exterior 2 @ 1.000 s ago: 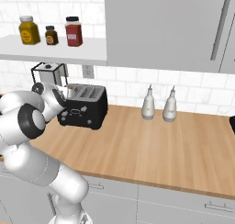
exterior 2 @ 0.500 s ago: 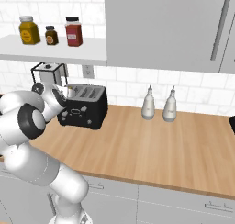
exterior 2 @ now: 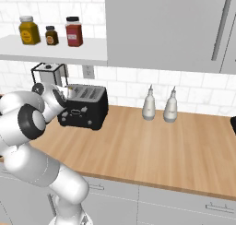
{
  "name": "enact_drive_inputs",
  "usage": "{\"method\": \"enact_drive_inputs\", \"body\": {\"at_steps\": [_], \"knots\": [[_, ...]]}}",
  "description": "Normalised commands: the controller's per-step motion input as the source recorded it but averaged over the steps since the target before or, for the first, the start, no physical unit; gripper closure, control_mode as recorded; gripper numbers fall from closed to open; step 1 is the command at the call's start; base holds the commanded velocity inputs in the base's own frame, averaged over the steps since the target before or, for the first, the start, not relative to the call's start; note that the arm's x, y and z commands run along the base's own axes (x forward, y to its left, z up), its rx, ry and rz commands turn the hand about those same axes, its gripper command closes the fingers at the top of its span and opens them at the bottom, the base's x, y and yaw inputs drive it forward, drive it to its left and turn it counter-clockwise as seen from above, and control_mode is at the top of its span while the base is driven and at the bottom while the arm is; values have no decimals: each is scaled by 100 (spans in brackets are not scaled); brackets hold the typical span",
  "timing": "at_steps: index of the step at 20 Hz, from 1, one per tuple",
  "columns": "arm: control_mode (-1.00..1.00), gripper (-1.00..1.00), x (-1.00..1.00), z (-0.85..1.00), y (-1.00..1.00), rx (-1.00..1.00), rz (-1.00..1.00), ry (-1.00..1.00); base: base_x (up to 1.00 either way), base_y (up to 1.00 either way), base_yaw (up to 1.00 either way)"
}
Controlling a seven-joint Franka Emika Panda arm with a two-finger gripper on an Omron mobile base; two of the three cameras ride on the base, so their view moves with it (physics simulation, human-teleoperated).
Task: Start the toaster. Once the lever pops up, take the bread to the plate on the dining counter.
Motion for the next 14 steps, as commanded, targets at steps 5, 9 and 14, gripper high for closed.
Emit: {"method": "enact_drive_inputs", "body": {"at_steps": [5,9,14], "knots": [[-100,-100,0,0,0,0,0,0,0,0,0],[-100,-100,0,0,0,0,0,0,0,0,0],[-100,-100,0,0,0,0,0,0,0,0,0]]}}
